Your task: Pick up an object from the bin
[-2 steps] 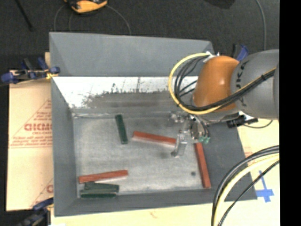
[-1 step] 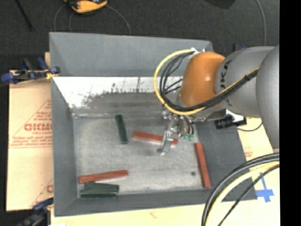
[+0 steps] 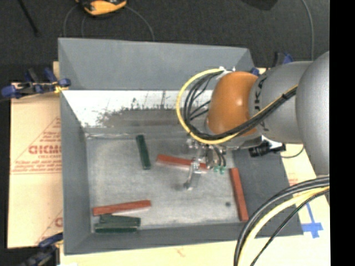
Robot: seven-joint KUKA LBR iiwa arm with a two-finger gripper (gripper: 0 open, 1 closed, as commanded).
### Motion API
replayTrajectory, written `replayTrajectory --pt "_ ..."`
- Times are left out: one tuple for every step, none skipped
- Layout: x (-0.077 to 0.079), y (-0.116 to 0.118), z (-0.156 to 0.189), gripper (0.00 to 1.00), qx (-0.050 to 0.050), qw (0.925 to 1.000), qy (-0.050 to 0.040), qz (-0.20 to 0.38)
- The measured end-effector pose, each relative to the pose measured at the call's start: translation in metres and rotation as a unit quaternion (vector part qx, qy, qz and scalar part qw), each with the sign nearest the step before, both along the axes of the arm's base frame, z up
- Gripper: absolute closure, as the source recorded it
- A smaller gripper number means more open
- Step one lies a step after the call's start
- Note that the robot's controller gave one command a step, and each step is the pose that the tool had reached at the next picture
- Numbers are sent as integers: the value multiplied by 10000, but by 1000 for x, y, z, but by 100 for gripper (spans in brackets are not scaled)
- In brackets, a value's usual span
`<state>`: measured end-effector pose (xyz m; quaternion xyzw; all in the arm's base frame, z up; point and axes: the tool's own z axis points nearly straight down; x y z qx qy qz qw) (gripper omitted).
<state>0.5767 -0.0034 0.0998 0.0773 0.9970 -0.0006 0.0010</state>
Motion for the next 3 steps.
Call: replayTrajectory --pt "-2 2 -29 0 12 9981 -5 -610" --pt "-30 1 -29 100 1 9974 -7 -718" --pt "-30 1 -29 100 1 9974 -8 -716"
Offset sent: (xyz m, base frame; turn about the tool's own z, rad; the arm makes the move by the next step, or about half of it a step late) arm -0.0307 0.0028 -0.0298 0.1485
